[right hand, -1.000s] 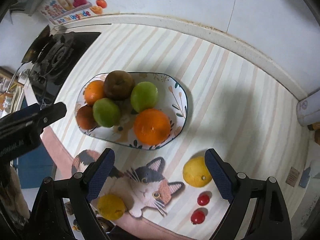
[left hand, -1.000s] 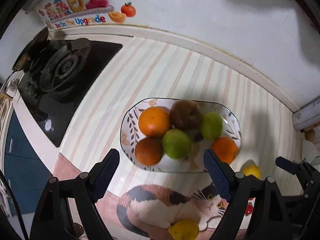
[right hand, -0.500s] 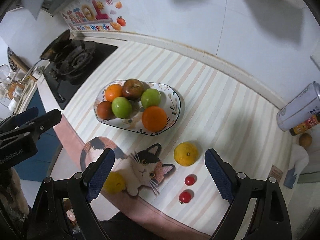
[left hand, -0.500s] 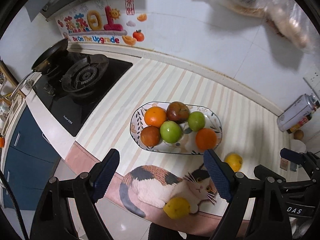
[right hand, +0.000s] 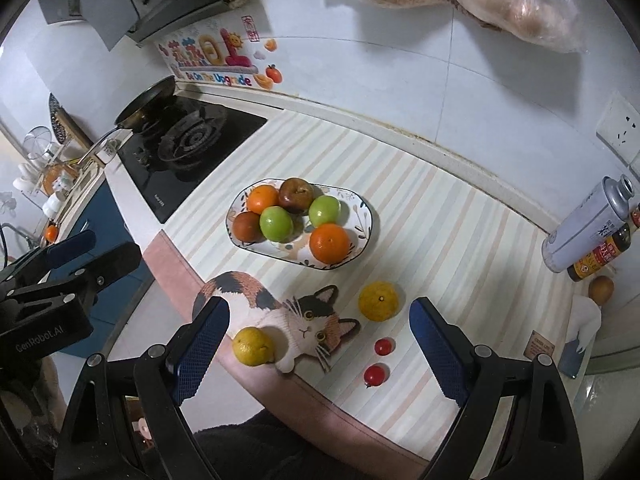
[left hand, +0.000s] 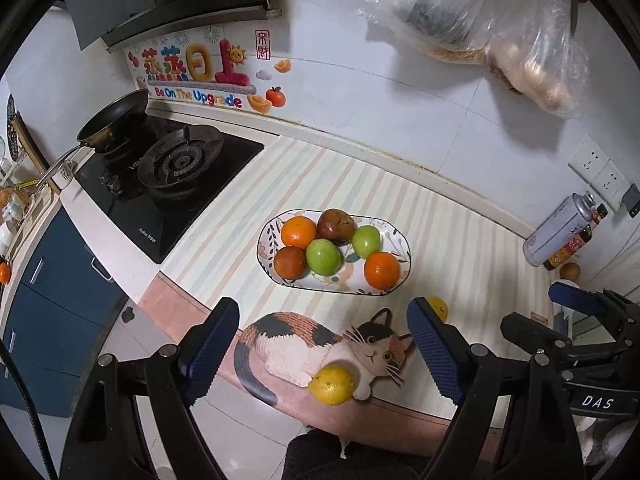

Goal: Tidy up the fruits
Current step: 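Withdraw both tools from the plate, then grasp a lemon on the cat placemat with the left tool while the right tool grasps another lemon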

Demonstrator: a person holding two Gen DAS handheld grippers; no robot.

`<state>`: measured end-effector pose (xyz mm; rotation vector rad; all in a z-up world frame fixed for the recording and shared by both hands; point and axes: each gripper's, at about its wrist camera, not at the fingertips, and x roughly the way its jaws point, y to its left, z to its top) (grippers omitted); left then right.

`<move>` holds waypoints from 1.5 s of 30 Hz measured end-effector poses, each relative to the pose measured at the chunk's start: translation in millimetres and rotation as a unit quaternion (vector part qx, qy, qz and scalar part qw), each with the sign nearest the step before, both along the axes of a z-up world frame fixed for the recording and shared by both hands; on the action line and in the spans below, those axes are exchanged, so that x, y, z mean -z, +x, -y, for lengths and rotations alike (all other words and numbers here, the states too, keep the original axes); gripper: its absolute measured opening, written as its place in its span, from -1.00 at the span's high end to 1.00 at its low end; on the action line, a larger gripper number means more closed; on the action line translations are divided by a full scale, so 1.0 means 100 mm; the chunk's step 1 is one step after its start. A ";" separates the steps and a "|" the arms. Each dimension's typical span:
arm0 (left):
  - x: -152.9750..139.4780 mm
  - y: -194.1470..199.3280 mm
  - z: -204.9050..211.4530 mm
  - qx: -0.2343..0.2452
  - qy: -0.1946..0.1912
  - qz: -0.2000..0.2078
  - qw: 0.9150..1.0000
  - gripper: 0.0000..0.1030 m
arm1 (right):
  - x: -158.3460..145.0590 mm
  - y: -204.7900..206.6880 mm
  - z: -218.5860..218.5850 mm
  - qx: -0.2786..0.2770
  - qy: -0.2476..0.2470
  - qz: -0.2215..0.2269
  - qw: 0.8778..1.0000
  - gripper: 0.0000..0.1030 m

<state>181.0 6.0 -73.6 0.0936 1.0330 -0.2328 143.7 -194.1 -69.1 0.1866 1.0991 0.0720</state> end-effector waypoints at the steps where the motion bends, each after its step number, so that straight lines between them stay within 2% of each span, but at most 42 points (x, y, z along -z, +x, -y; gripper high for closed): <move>1: -0.01 -0.02 0.00 -0.001 -0.001 0.002 1.000 -0.67 | -0.02 -0.02 0.00 -0.001 0.001 0.001 1.000 -0.82; 9: -0.07 -0.15 -0.02 -0.009 -0.010 0.005 1.000 -0.67 | -0.08 -0.09 0.00 -0.006 0.006 0.008 1.000 -0.82; 13: -0.05 -0.17 -0.04 -0.015 -0.016 0.003 1.000 -0.67 | -0.05 -0.06 0.08 -0.002 0.034 0.011 0.999 -0.87; 14: -0.03 -0.16 -0.04 -0.015 -0.017 0.001 1.000 -0.74 | -0.01 -0.05 0.11 0.002 0.040 0.010 0.999 -0.90; 15: 0.02 -0.14 -0.03 -0.016 -0.015 -0.008 1.000 -0.99 | 0.03 -0.03 0.13 0.005 0.040 0.006 0.999 -0.90; 16: 0.06 -0.12 -0.03 -0.017 -0.013 -0.014 1.000 -1.00 | 0.12 0.00 0.19 0.014 0.041 -0.003 0.999 -0.90; 18: 0.19 -0.08 -0.03 -0.022 -0.005 -0.022 1.000 -1.00 | 0.29 0.06 0.28 0.026 0.045 -0.018 0.998 -0.90; 23: 0.68 0.02 0.00 -0.029 0.019 -0.069 0.997 -1.00 | 1.02 0.24 0.57 0.064 0.058 -0.087 0.992 -0.90; 28: 1.41 0.09 0.07 -0.032 0.032 -0.155 0.987 -1.00 | 1.71 0.41 0.77 0.097 0.079 -0.138 0.982 -0.90; 33: 1.98 0.06 0.18 -0.027 0.050 -0.216 0.975 -1.00 | 2.14 0.63 0.80 0.108 0.074 -0.163 0.978 -0.90; 38: 2.34 0.06 0.22 -0.023 0.059 -0.255 0.965 -1.00 | 2.44 0.86 0.73 0.103 0.056 -0.184 0.976 -0.87; 41: 2.55 0.07 0.20 -0.026 0.048 -0.282 0.958 -0.98 | 2.60 0.97 0.68 0.099 0.051 -0.195 0.974 -0.78; 43: 2.61 0.08 0.19 -0.027 0.043 -0.285 0.957 -0.88 | 2.67 1.00 0.66 0.098 0.049 -0.202 0.973 -0.63; 45: 2.64 0.09 0.18 -0.028 0.037 -0.283 0.958 -0.59 | 2.72 1.04 0.62 0.091 0.046 -0.206 0.973 -0.41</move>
